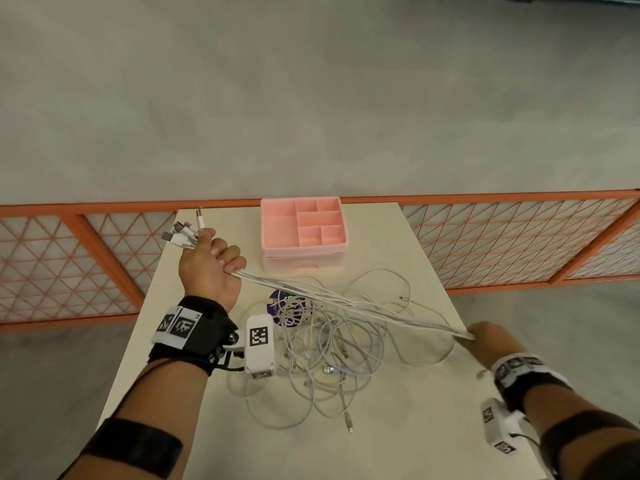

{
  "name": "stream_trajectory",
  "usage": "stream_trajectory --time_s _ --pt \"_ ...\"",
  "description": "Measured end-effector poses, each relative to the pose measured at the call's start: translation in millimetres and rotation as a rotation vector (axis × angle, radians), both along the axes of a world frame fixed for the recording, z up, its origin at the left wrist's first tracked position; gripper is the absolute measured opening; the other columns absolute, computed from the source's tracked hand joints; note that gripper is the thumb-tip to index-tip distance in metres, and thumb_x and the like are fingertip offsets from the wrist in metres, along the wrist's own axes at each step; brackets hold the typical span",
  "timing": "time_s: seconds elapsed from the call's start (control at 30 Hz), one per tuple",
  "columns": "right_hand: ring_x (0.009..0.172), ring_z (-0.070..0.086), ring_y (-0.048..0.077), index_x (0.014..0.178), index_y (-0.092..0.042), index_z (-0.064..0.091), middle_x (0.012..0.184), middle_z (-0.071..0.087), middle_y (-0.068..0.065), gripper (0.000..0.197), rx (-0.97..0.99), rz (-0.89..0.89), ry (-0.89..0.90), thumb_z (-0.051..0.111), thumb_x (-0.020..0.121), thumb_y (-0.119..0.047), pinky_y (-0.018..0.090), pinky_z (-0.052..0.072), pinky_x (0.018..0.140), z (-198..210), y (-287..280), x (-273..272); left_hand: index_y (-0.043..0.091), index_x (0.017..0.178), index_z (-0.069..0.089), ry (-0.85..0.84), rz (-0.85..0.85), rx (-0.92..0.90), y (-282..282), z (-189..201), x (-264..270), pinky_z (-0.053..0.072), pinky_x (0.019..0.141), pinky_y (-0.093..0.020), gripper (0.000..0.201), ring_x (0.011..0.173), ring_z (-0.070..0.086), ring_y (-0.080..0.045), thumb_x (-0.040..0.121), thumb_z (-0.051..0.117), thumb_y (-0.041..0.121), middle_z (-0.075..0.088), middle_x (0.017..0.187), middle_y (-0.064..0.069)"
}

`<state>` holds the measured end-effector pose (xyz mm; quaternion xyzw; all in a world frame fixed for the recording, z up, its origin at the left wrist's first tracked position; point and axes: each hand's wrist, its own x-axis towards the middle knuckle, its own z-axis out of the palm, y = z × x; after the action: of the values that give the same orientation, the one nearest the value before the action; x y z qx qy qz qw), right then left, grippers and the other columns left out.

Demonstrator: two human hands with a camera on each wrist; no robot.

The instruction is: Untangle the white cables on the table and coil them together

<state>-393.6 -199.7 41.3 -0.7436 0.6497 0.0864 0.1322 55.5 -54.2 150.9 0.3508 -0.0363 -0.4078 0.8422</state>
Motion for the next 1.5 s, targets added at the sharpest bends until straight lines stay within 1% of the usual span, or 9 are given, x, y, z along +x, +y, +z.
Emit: stream_trajectory --time_s 0.17,0.33,0.67,0.83,0.93,1.07,1.17,1.33,1.5 --pt "0.067 0.056 0.017 0.072 -0.023 0.059 0.068 0.06 -0.007 0.027 -0.19 -0.148 0.217 0.053 0.095 -0.035 0.03 0.041 0.076 23.8 -13.3 -55.1 0.017 0.088 0.048 0.027 0.012 -0.003 -0.9 1.3 10.9 0.024 0.036 -0.018 0.022 0.041 0.025 -0.006 0.106 0.039 0.024 0.033 0.053 0.008" --pt "0.111 0.048 0.024 0.091 -0.034 0.06 0.1 0.051 -0.004 0.017 -0.127 -0.235 0.437 0.053 0.089 -0.049 0.051 0.038 0.102 12.2 -5.5 -61.1 0.017 0.085 0.048 0.04 -0.081 0.023 -7.3 -2.0 -11.1 0.023 0.036 -0.018 0.024 0.041 0.024 -0.006 0.107 0.038 0.023 0.031 0.054 0.008" --pt "0.146 0.002 0.048 0.146 -0.021 0.022 0.158 0.008 0.016 0.105 0.044 -0.485 0.444 0.086 0.063 -0.026 0.07 0.02 0.112 -27.7 24.8 -48.6 0.014 0.086 0.049 -0.07 -0.321 0.155 0.8 -19.6 -53.9 0.023 0.037 -0.018 0.023 0.041 0.024 -0.006 0.106 0.041 0.02 0.031 0.054 0.006" --pt "0.139 0.023 0.035 0.14 -0.026 0.04 0.147 0.031 0.007 0.055 0.074 -0.101 0.256 0.058 0.089 -0.034 0.057 0.034 0.11 -2.3 13.1 27.2 0.014 0.088 0.046 -0.096 -0.396 0.176 -1.5 -18.6 -89.9 0.023 0.037 -0.017 0.023 0.04 0.024 -0.005 0.108 0.038 0.021 0.031 0.053 0.007" --pt "0.138 0.035 0.026 0.134 -0.022 0.055 0.145 0.044 0.006 0.057 -0.176 0.177 -0.305 0.057 0.089 -0.056 0.043 0.033 0.11 22.7 22.6 94.7 0.014 0.089 0.046 -0.094 -0.402 0.169 -5.0 -12.6 -102.7 0.022 0.038 -0.018 0.022 0.04 0.025 -0.005 0.108 0.038 0.022 0.031 0.054 0.006" --pt "0.088 0.065 0.006 0.117 -0.029 0.063 0.099 0.068 -0.008 0.057 0.196 0.387 -0.952 0.063 0.076 -0.07 0.027 0.053 0.083 69.8 77.2 173.7 0.013 0.089 0.046 -0.042 -0.374 0.118 -8.0 -2.3 -109.7 0.027 0.041 -0.02 0.022 0.043 0.028 -0.007 0.107 0.038 0.022 0.033 0.057 0.004" --pt "0.059 0.052 0.001 0.089 -0.034 0.056 0.068 0.059 -0.009 0.015 0.216 0.542 -0.898 0.066 0.09 -0.045 0.022 0.045 0.061 61.0 107.7 204.5 0.015 0.089 0.048 0.009 -0.354 0.083 -8.1 4.1 -105.2 0.036 0.047 -0.025 0.021 0.048 0.037 -0.011 0.107 0.039 0.021 0.04 0.06 0.003" --pt "0.057 0.049 0.001 0.067 -0.038 0.045 0.059 0.049 -0.011 0.033 0.194 0.508 -0.804 0.05 0.099 -0.045 0.021 0.037 0.061 20.3 107.2 190.5 0.014 0.086 0.052 -0.058 -0.303 0.14 0.1 -3.9 -76.0 0.043 0.063 -0.031 0.023 0.058 0.047 -0.014 0.106 0.041 0.018 0.049 0.066 0.002" --pt "0.066 0.052 0.013 0.069 -0.03 0.047 0.06 0.049 -0.01 0.035 0.16 0.44 -0.429 0.048 0.098 -0.05 0.03 0.037 0.062 -6.2 85.0 132.4 0.015 0.08 0.048 0.082 -0.219 0.117 4.0 -12.8 -49.9 0.032 0.043 -0.021 0.029 0.044 0.03 -0.008 0.107 0.036 0.018 0.035 0.056 0.006"
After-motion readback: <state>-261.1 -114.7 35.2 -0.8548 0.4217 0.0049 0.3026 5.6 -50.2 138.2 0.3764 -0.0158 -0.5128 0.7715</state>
